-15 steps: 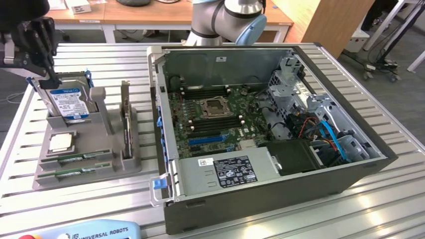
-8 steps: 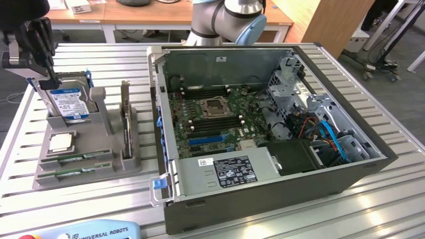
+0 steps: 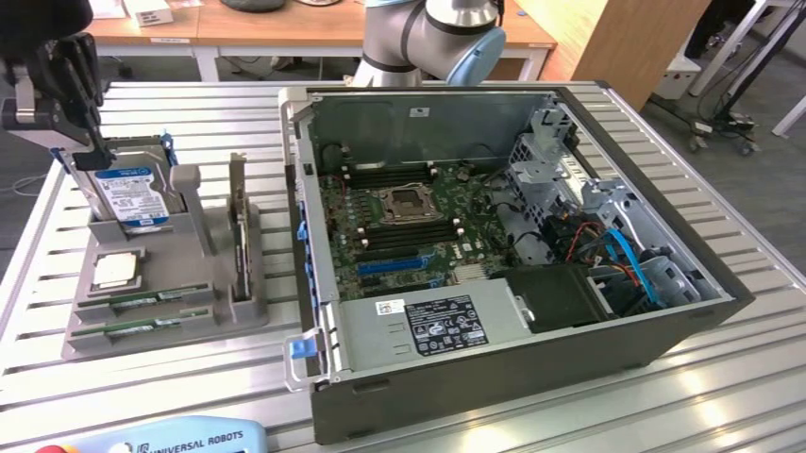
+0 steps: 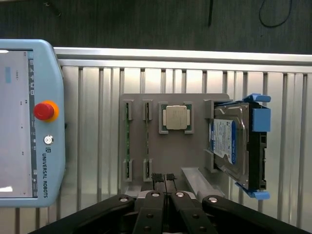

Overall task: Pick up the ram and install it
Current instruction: 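Pick up the ram and move it above insertion slot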

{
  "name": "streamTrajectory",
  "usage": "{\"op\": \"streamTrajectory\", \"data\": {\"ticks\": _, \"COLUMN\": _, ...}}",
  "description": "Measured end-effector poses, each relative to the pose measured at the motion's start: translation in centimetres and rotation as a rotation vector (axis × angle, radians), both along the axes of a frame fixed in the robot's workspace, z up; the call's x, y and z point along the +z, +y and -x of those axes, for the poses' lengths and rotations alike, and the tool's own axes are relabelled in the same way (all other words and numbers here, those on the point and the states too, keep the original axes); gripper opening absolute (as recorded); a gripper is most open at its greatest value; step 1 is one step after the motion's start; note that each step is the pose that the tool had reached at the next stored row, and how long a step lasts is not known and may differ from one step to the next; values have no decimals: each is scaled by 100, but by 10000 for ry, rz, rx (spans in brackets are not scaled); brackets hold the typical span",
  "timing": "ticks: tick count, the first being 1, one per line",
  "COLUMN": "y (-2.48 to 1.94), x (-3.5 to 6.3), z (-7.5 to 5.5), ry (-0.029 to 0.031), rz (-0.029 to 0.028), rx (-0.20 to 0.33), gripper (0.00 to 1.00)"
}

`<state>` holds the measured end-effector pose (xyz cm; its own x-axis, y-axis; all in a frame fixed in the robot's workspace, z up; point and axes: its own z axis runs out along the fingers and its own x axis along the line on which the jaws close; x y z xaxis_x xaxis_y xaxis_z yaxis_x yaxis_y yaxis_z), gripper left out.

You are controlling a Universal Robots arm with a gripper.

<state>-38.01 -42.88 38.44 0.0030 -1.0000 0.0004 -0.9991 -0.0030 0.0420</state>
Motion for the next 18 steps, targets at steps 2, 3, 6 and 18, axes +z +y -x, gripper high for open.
{"op": "streamTrajectory", "data": {"ticks": 2, "y": 0, "x": -2, "z": 5, "ry": -1, "rz": 2, "rx": 0, "gripper": 10}}
{"op": "streamTrajectory", "data": {"ticks": 3, "y": 0, "x": -3, "z": 6, "ry": 0, "rz": 4, "rx": -1, "gripper": 10}}
{"op": "streamTrajectory", "data": {"ticks": 6, "y": 0, "x": -3, "z": 7, "ry": 0, "rz": 6, "rx": 0, "gripper": 10}}
{"op": "streamTrajectory", "data": {"ticks": 18, "y": 0, "x": -3, "z": 7, "ry": 0, "rz": 5, "rx": 0, "gripper": 17}}
